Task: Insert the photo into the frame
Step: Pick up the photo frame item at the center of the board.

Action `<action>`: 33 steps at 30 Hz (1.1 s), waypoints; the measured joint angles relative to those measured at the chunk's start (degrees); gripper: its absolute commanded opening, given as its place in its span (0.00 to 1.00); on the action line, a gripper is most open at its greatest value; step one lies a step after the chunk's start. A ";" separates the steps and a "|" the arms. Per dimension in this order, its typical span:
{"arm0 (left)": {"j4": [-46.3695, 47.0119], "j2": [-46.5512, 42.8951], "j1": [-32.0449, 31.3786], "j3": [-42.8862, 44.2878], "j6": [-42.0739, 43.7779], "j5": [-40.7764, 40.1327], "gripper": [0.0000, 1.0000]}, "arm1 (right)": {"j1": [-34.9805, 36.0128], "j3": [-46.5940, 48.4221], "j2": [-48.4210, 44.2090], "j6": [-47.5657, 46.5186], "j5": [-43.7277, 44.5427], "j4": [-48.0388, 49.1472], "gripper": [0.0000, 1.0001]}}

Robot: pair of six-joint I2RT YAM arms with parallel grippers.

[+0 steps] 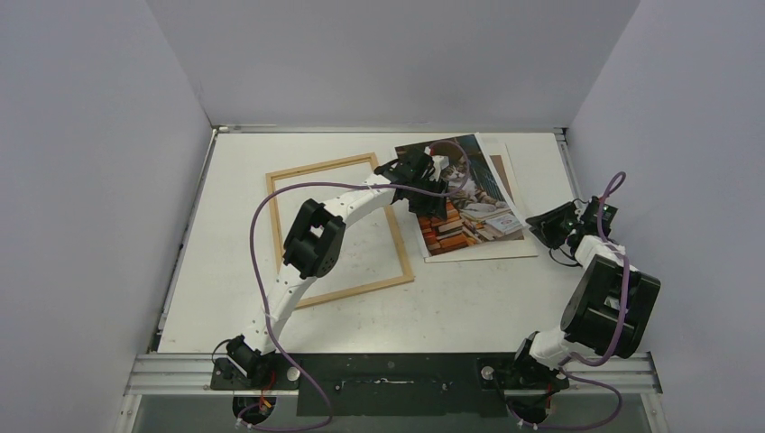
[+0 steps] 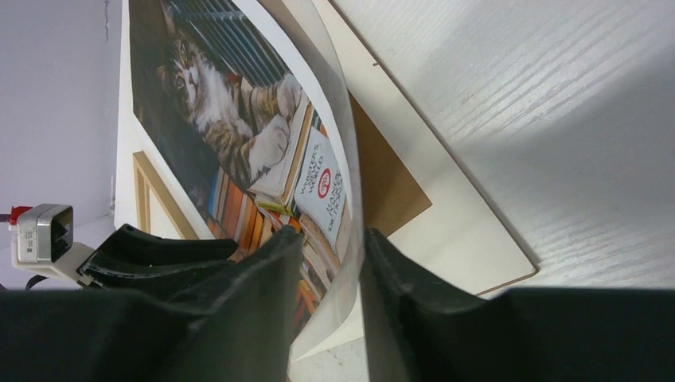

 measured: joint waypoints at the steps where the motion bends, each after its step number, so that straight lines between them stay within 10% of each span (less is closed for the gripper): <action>1: -0.02 0.04 0.00 0.04 0.02 0.00 0.50 | 0.13 0.00 0.00 -0.35 0.35 0.13 0.20; 6: -0.37 0.24 0.00 0.50 -0.02 0.04 0.50 | 1.01 0.50 0.04 -2.16 2.91 0.07 0.00; 33: -11.89 -12.46 5.46 -3.76 1.16 -1.36 0.84 | 13.84 22.69 -23.65 -16.39 40.94 -31.39 0.00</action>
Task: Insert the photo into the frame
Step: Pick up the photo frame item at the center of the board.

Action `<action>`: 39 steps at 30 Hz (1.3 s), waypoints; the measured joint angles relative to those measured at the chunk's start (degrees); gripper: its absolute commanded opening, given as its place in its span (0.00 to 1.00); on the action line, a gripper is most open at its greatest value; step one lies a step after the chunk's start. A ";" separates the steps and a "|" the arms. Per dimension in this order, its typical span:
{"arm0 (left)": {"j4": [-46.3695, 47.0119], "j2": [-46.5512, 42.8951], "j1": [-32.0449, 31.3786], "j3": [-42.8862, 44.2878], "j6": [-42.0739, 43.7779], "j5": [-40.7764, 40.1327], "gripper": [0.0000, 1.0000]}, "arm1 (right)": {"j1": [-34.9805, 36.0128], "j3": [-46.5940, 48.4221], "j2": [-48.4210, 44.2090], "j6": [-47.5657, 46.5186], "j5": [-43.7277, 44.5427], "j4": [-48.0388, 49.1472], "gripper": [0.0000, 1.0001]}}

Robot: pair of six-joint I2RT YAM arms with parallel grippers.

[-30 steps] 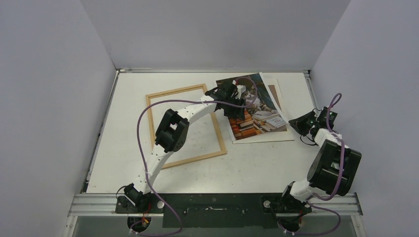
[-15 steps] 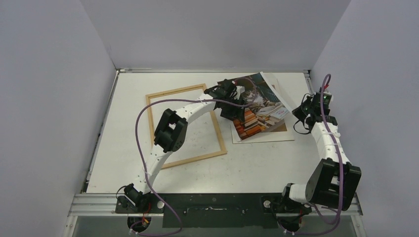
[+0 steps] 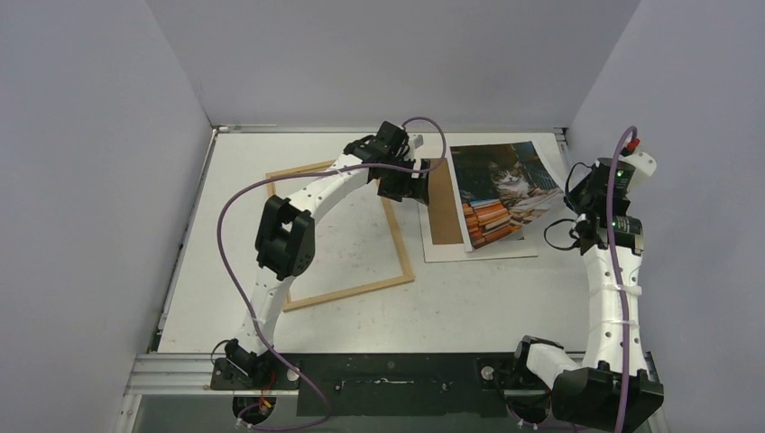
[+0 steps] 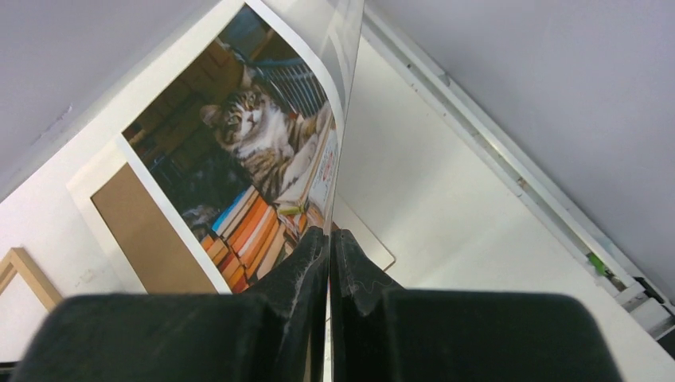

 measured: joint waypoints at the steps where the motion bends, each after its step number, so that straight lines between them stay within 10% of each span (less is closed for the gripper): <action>1: -0.20 -0.52 -0.13 0.00 0.00 -0.04 0.85 | 0.04 1.11 -0.35 -0.17 0.50 -0.94 0.00; 22: -2.23 -14.12 1.36 -0.26 -4.63 -2.60 0.97 | 1.57 38.47 -1.81 4.61 0.63 -19.23 0.00; 34: 29.33 -48.52 -5.90 -35.65 5.44 -1.07 0.97 | 3.50 41.53 2.89 19.82 -7.43 -22.29 0.00; 39: 38.12 -52.26 -9.84 -36.41 12.00 -0.52 0.97 | 3.93 40.76 5.88 27.34 -9.20 -22.95 0.00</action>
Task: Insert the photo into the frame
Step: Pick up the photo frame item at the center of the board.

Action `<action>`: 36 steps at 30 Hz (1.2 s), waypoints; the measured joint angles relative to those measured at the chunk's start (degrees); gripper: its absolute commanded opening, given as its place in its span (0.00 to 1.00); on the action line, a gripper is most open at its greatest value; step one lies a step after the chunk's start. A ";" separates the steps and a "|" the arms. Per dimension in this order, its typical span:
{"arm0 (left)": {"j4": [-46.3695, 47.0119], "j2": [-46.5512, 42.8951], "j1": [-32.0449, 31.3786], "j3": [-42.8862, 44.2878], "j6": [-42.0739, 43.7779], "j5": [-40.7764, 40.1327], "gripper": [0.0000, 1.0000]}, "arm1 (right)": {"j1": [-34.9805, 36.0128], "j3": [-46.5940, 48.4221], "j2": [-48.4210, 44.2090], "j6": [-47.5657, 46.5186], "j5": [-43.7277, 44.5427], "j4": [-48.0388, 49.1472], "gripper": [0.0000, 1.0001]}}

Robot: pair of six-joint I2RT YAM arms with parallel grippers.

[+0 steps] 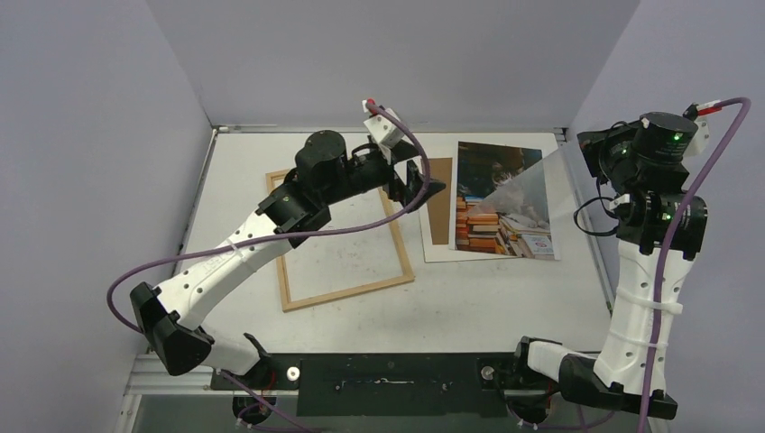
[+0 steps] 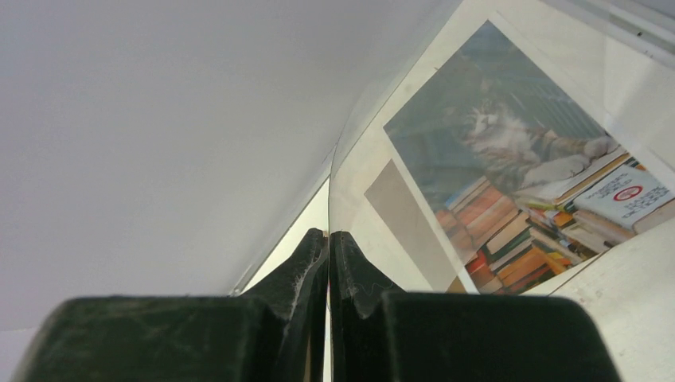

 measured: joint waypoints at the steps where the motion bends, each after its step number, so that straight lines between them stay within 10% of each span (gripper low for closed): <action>1: 0.96 0.39 -1.05 0.50 1.31 0.00 0.97 | 0.20 0.00 0.26 1.16 -0.02 -0.17 0.00; 15: -2.16 21.31 -8.72 19.21 14.93 -1.18 0.95 | 3.17 0.63 0.57 9.16 -0.92 -3.76 0.00; 36: -6.91 27.08 -14.84 29.09 2.80 -9.25 0.74 | 3.17 0.87 -0.72 9.79 -2.93 -5.22 0.00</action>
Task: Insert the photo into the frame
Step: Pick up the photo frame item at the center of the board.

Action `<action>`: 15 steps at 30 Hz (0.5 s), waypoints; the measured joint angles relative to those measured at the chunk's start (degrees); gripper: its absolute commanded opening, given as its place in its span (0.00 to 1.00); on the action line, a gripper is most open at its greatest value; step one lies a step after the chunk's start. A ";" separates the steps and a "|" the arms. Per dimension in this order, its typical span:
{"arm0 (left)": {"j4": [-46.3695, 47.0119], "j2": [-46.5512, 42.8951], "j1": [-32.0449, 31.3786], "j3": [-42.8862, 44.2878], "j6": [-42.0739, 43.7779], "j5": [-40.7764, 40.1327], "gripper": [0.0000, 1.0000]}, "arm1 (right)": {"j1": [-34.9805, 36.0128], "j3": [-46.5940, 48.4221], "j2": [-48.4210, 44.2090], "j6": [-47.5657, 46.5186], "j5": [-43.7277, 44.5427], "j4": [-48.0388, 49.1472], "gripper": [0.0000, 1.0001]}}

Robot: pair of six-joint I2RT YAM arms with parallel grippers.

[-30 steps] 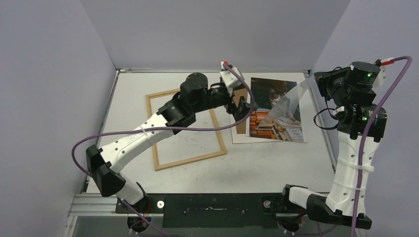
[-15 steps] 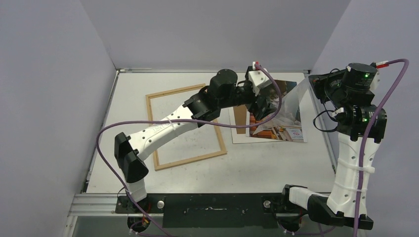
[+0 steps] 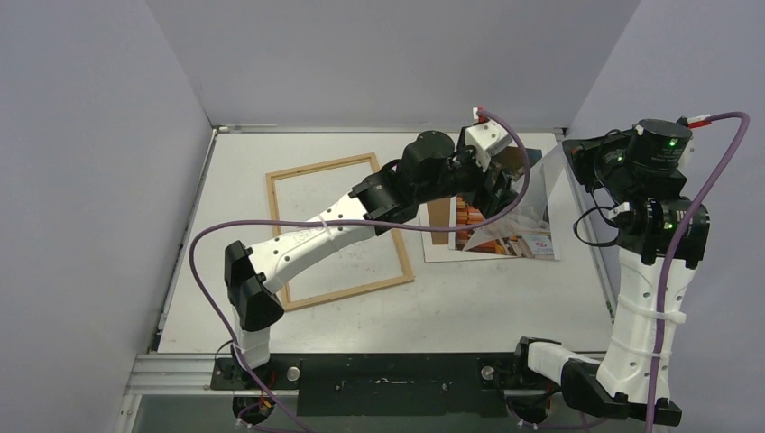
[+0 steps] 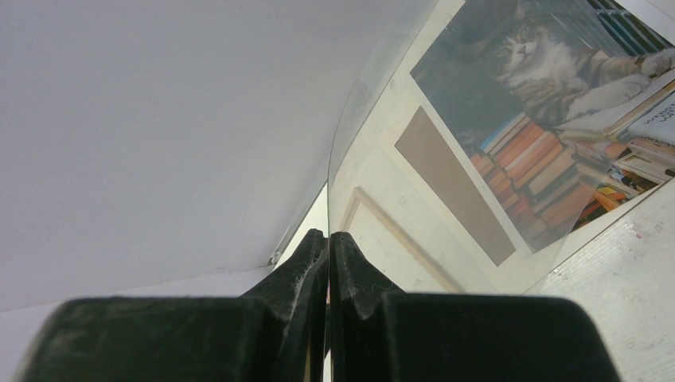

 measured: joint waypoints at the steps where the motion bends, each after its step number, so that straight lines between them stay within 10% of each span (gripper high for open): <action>1: -0.70 0.50 0.00 0.35 -0.26 -0.61 0.72 | 0.00 0.00 -0.13 0.17 -0.17 -0.09 0.00; 15: -10.73 6.51 -5.75 8.09 -0.15 -11.85 0.22 | 0.00 -0.07 -1.81 3.56 -1.84 -1.22 0.00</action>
